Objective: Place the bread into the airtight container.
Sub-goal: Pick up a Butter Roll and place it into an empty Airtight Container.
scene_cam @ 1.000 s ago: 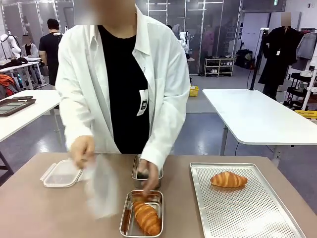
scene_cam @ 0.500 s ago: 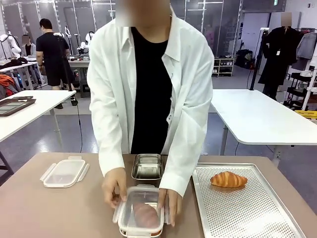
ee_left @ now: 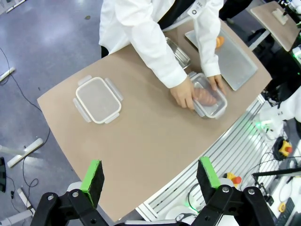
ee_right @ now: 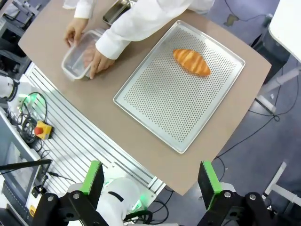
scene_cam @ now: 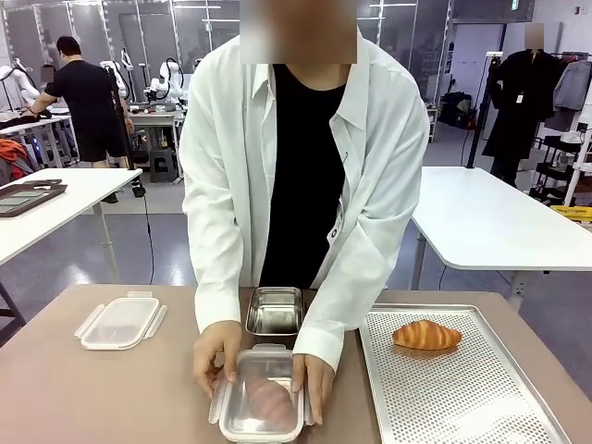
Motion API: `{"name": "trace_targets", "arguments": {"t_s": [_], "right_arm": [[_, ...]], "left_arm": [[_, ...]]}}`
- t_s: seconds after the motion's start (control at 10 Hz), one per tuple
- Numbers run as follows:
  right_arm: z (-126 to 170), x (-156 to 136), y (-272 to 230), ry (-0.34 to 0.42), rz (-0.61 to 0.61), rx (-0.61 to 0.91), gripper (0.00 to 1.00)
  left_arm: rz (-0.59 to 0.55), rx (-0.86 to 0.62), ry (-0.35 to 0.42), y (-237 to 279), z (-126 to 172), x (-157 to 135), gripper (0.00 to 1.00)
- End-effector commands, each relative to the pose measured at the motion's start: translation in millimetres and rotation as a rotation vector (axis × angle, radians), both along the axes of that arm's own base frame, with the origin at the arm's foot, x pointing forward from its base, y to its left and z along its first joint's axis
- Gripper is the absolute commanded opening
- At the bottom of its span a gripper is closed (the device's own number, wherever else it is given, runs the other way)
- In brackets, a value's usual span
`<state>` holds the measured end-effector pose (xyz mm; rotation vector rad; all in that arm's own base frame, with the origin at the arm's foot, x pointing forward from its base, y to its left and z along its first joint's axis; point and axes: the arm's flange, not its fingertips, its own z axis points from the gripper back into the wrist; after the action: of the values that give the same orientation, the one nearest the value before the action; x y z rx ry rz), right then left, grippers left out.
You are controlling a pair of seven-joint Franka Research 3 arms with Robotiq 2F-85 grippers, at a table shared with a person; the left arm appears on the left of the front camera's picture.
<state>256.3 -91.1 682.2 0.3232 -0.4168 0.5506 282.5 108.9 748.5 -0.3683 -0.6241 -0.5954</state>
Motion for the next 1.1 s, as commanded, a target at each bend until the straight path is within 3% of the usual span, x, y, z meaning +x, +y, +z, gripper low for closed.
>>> {"name": "trace_targets", "arguments": {"t_s": [0.0,1.0], "right_arm": [[1.5,0.3,0.3,0.001,0.014,0.002,1.0],[1.5,0.3,0.3,0.001,0.014,0.002,1.0]], "left_arm": [[-0.021,0.002,-0.011,-1.1,1.1,-1.3,1.0],[-0.021,0.002,-0.011,-1.1,1.1,-1.3,1.0]]}}
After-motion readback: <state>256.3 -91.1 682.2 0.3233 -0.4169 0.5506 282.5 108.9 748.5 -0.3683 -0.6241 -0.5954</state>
